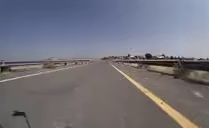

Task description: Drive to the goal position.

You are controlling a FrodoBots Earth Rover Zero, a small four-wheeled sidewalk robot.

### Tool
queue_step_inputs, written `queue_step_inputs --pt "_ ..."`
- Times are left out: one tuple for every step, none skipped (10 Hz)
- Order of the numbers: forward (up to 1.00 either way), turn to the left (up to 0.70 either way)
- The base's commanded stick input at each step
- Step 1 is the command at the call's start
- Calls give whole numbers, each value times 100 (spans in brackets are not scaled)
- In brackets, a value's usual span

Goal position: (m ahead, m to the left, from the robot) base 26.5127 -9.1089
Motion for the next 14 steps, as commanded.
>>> queue_step_inputs --pt "100 0" --pt "100 0" --pt "100 0" --pt "100 0" --pt "100 0" --pt "100 0" --pt "100 0" --pt "100 0" --pt "100 0" --pt "100 0" --pt "100 0" --pt "100 0" --pt "100 0" --pt "100 0"
